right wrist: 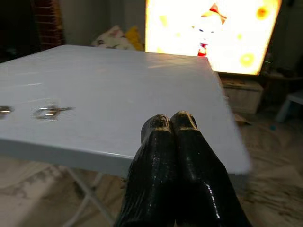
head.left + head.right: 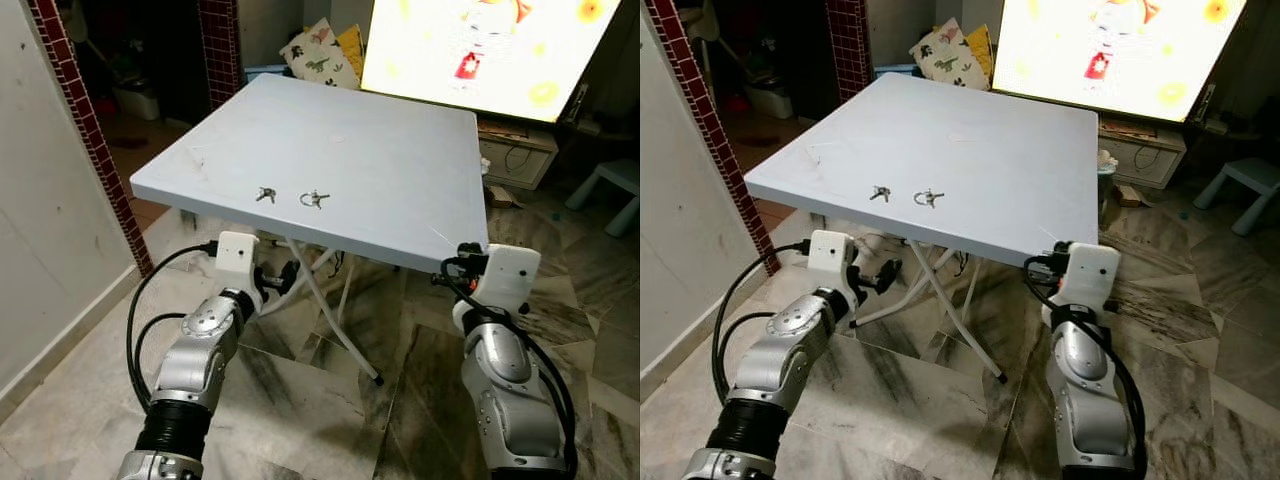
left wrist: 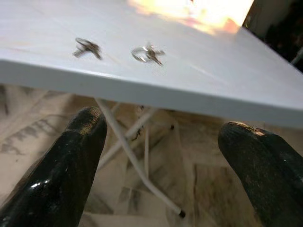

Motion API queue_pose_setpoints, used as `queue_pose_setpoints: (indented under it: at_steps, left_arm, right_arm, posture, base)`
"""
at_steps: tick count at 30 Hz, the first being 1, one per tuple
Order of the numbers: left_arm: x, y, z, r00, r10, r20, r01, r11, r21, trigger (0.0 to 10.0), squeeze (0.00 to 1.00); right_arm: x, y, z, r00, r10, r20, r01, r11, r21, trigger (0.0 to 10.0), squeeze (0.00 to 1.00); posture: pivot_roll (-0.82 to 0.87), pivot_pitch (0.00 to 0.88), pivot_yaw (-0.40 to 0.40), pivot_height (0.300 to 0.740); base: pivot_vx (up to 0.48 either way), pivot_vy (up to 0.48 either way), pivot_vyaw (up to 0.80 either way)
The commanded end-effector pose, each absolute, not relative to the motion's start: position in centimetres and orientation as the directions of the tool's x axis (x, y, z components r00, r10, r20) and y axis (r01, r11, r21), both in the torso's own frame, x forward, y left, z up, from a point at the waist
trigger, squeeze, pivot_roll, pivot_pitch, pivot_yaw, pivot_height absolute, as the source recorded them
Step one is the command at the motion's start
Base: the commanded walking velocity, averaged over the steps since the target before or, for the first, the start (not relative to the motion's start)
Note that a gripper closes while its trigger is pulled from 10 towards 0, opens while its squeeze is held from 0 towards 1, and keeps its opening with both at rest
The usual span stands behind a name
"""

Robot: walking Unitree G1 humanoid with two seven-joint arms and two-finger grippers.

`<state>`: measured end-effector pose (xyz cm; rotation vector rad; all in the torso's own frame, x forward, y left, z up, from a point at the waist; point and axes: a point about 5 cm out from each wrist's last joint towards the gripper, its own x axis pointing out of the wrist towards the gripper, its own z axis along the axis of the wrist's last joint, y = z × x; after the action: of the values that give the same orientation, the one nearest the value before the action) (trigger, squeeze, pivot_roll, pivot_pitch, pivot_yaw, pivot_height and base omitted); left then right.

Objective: Hang keys on a hook

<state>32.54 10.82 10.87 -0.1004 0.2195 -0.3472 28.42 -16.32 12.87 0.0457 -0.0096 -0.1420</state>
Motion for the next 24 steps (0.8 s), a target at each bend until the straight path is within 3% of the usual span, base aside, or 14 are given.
queue_pose_setpoints:
  at_steps: [1, 6, 21, 24]
  left_arm:
    - [33.0, 11.6, 11.4, 0.927, -0.328, -0.183, 0.311, 0.943, -0.117, 10.0, 0.00]
    - [33.1, 11.7, 11.4, 0.929, -0.324, -0.179, 0.309, 0.945, -0.106, 10.0, 0.00]
    - [33.5, 10.0, 12.5, 0.924, -0.365, -0.111, 0.347, 0.925, -0.157, 10.0, 0.00]
    - [33.6, 10.0, 12.6, 0.924, -0.367, -0.106, 0.350, 0.925, -0.150, 10.0, 0.00]
  right_arm:
    - [28.3, -15.4, 13.5, 0.993, -0.111, 0.031, 0.109, 0.993, 0.038, 10.0, 0.00]
    - [28.1, -15.2, 13.6, 0.994, -0.105, 0.028, 0.104, 0.994, 0.033, 10.0, 0.00]
    - [29.3, -15.3, 14.9, 0.994, -0.099, 0.043, 0.098, 0.995, 0.008, 10.0, 0.00]
    - [29.4, -15.2, 15.0, 0.995, -0.095, 0.041, 0.095, 0.995, 0.008, 10.0, 0.00]
  posture:
    - [0.00, 0.000, -0.088, 0.740]
    - [0.00, 0.000, -0.092, 0.740]
    - [-0.03, 0.000, -0.113, 0.740]
    - [-0.03, 0.000, -0.115, 0.740]
  base:
    - [0.000, 0.480, 0.00]
    - [0.000, 0.480, 0.00]
    - [0.000, 0.000, 0.00]
    - [0.311, 0.000, 0.00]
